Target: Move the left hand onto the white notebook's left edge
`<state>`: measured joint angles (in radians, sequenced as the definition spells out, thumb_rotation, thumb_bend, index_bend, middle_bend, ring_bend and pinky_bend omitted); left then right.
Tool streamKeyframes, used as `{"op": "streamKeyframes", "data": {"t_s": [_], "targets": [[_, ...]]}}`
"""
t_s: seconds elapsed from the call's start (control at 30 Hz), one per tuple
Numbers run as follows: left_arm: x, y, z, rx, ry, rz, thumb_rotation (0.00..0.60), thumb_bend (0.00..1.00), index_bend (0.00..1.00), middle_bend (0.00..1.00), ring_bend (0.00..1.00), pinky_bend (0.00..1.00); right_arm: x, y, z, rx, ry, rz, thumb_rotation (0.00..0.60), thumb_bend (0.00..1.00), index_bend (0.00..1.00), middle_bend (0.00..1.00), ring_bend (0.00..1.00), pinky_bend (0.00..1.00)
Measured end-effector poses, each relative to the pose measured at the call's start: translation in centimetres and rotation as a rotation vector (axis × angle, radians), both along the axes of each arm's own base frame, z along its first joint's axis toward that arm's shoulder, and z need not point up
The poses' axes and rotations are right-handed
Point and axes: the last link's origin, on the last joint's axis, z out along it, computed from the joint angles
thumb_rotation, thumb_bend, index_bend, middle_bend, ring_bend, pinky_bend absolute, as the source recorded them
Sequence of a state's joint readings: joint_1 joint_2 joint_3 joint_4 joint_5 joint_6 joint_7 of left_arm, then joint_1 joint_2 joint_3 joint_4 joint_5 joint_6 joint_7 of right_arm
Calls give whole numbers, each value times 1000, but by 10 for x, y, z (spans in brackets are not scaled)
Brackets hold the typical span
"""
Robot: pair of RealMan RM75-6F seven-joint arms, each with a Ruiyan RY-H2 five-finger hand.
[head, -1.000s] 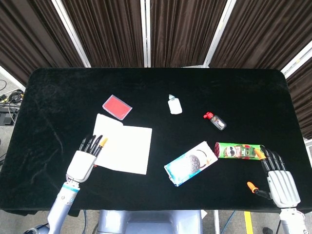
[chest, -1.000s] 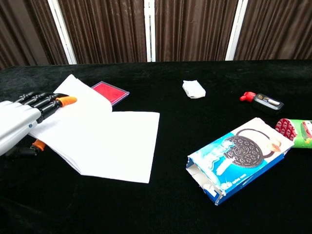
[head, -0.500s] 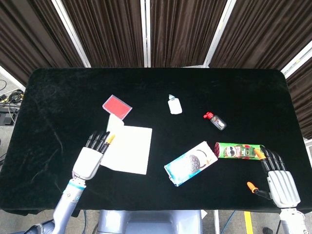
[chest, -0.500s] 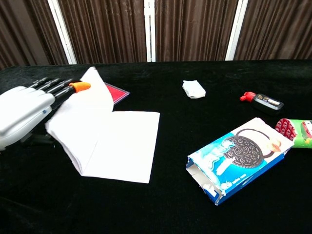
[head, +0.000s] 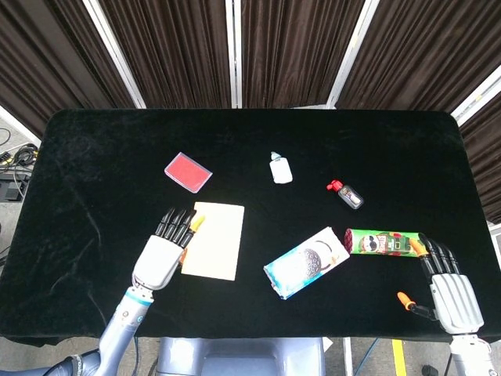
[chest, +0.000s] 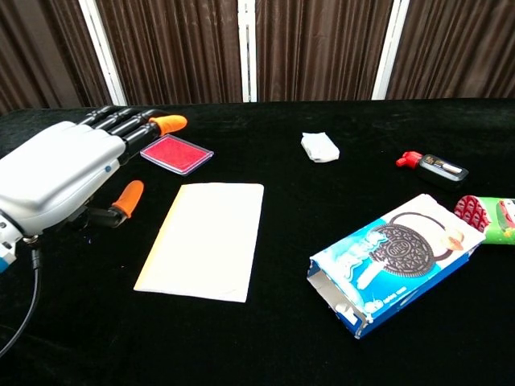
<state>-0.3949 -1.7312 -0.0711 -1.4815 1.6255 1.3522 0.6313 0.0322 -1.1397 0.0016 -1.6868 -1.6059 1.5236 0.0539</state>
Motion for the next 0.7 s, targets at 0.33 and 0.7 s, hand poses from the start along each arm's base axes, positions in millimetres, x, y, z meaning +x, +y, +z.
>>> {"op": "streamKeyframes", "data": {"t_s": [0.33, 0.7], "targets": [[-47, -11, 35, 52, 51, 119, 600, 274, 0, 0, 0, 0, 0, 1, -3, 13, 11, -1, 600, 85, 0, 0, 0, 0], [-111, -38, 97, 139, 22, 341, 600, 0, 0, 0, 0, 0, 0, 0, -8, 14, 25, -3, 600, 85, 0, 0, 0, 0]]}}
